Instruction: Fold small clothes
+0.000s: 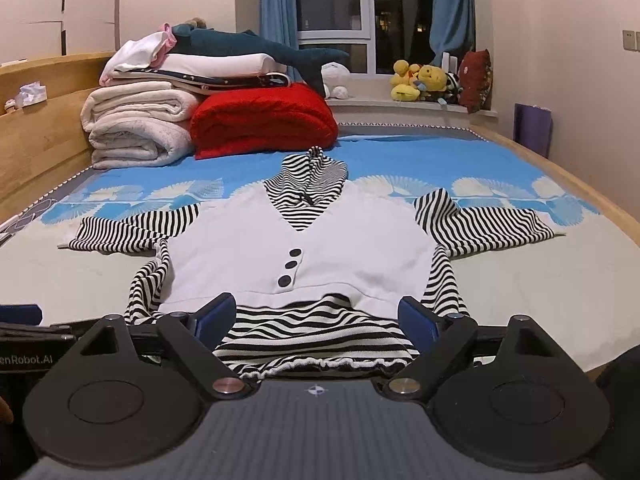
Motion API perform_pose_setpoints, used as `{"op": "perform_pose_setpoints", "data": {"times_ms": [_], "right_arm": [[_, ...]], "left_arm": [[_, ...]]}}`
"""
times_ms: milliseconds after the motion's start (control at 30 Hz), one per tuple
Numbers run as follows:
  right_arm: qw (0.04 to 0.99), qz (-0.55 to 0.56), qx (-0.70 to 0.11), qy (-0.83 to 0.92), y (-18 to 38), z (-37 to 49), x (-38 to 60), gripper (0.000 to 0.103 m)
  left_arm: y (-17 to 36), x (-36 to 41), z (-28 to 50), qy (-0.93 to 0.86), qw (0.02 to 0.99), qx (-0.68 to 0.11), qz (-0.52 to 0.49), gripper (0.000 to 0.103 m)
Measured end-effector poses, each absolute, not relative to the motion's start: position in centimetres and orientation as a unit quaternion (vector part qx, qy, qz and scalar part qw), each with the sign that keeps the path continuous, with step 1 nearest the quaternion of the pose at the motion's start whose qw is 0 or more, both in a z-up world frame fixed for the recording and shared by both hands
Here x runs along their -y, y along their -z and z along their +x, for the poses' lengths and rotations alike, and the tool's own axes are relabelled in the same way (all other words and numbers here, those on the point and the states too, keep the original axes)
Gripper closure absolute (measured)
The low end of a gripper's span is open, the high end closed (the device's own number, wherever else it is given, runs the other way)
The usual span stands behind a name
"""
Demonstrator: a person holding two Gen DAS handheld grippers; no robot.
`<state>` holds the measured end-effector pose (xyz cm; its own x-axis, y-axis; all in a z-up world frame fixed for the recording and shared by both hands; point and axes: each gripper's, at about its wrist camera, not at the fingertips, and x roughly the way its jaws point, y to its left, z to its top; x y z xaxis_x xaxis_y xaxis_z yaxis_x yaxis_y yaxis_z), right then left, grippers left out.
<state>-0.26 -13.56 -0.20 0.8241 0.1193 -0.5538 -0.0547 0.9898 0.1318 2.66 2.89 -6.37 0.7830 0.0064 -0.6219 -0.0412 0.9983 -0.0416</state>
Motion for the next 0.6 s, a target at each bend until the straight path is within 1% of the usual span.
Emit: {"op": "perform_pose_setpoints", "data": {"times_ms": [167, 600], "right_arm": [[0.952, 0.066, -0.296, -0.046, 0.11, -0.12, 13.7, 0.014], [0.951, 0.053, -0.303, -0.044, 0.47, 0.05, 13.27, 0.014]], "left_arm": [[6.51, -3.12, 2.73, -0.014, 0.942, -0.334, -0.035, 0.007], [6.62, -3.23, 2.78, -0.015, 0.941, -0.336, -0.037, 0.007]]}}
